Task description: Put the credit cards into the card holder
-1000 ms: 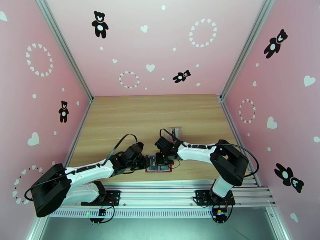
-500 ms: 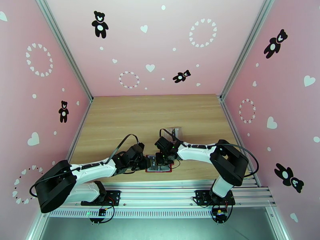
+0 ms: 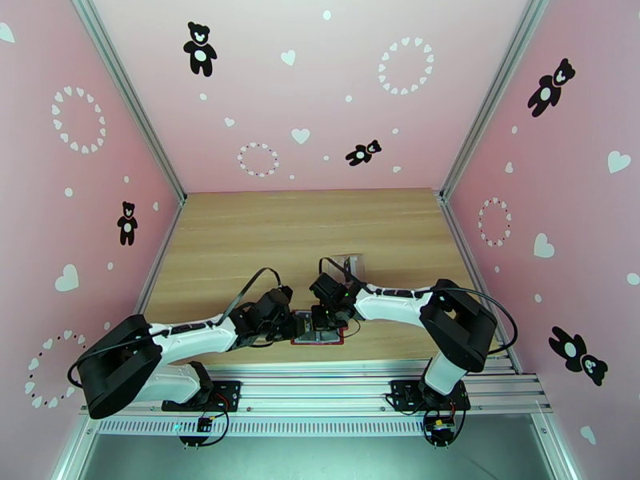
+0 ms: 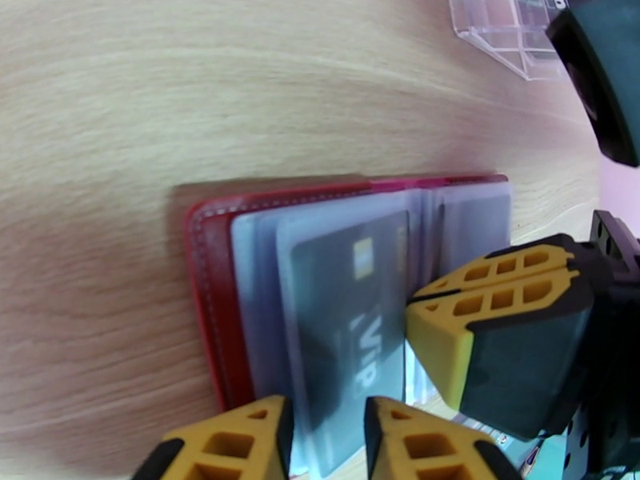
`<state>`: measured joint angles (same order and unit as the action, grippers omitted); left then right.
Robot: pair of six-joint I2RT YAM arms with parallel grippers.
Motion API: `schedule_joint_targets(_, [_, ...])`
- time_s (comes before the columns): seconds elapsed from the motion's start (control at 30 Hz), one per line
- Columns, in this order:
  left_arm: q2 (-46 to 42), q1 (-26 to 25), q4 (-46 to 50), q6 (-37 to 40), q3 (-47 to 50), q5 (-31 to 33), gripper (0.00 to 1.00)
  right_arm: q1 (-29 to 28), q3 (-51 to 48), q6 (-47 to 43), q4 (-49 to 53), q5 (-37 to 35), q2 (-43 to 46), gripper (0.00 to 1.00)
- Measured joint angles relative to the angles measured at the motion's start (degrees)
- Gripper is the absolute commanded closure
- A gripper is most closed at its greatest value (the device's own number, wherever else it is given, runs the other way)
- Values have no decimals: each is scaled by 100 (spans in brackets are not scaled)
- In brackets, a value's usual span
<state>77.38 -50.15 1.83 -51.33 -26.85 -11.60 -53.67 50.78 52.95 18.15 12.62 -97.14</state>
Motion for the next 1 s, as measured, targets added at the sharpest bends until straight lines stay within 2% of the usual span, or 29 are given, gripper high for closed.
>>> schedule_joint_targets(0.23, [26, -74, -138, -4, -20, -20, 70, 0, 0, 0, -9, 2, 4, 94])
schedule_joint_targets(0.37, [15, -74, -166, -4, -48, -42, 70, -2, -4, 17, -9, -15, 59, 79])
schedule_joint_targets(0.47, [-9, -83, -247, -4, -92, -120, 70, -7, -7, 4, 63, -125, 227, 72])
schedule_joint_targets(0.67, [-26, -153, -278, 0, -341, -157, 69, 125, -37, -72, 503, -540, 1047, 70])
schedule_joint_targets(0.83, [92, -313, -280, 4, -723, -170, 69, 498, -286, -192, 835, -793, 1862, 69])
schedule_joint_targets(1.0, [726, -546, -407, 26, -1246, -175, 66, 1156, -704, -345, 1178, -844, 2524, 69])
